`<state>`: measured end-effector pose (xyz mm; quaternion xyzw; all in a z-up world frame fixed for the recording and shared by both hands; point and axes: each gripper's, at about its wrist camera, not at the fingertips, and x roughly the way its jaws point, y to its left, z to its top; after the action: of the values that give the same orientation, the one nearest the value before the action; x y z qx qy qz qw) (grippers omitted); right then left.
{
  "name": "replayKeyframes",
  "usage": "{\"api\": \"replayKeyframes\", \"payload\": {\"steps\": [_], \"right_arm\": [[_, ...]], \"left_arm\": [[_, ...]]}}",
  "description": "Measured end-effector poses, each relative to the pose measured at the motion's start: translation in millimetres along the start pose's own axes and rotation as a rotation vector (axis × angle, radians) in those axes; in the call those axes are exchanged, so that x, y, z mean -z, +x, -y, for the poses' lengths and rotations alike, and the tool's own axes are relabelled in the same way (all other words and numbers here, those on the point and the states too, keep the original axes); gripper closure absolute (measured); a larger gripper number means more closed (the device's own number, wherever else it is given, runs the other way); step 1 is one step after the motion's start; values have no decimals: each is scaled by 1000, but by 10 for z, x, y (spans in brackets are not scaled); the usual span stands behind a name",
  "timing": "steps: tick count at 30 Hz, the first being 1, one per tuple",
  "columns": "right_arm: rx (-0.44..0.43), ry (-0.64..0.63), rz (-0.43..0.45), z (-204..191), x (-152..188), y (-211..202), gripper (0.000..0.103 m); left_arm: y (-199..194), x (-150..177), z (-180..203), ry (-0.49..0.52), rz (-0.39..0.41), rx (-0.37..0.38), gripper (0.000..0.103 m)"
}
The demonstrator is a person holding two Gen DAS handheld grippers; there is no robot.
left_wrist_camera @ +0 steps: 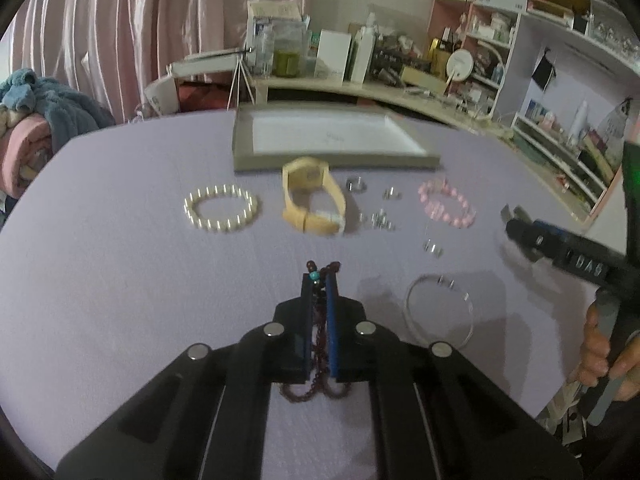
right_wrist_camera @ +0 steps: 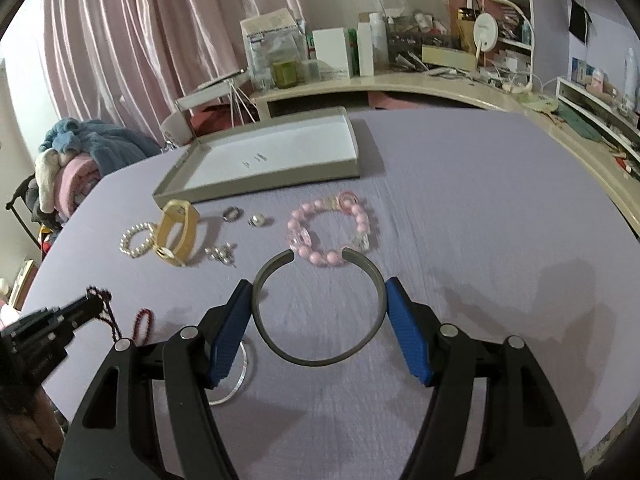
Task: Organize jewelry
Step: 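Carry the necklace with the left tool into the white tray while the right tool drops the cuff there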
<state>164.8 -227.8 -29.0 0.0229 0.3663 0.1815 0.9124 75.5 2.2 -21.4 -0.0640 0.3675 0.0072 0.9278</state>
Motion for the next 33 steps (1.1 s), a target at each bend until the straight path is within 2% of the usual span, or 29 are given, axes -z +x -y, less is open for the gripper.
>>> {"api": "replayKeyframes", "payload": {"steps": [13,20,25,33], "right_arm": [[-34,-51,104,-171,-392,-224,34],[-28,-80,161,-224,-757,-226,34],[-46,-73,157,-222,-1043,-42,34],[-66,-85,117,-299,-1523,514,34]], "left_arm": [[-554,-803,93,54,132,24,99],[-773,-1457,124,64,216,7,99],[-704,-1911,119,62,246,-8,99],[-201,-2556,-23,32,245,-40,99]]}}
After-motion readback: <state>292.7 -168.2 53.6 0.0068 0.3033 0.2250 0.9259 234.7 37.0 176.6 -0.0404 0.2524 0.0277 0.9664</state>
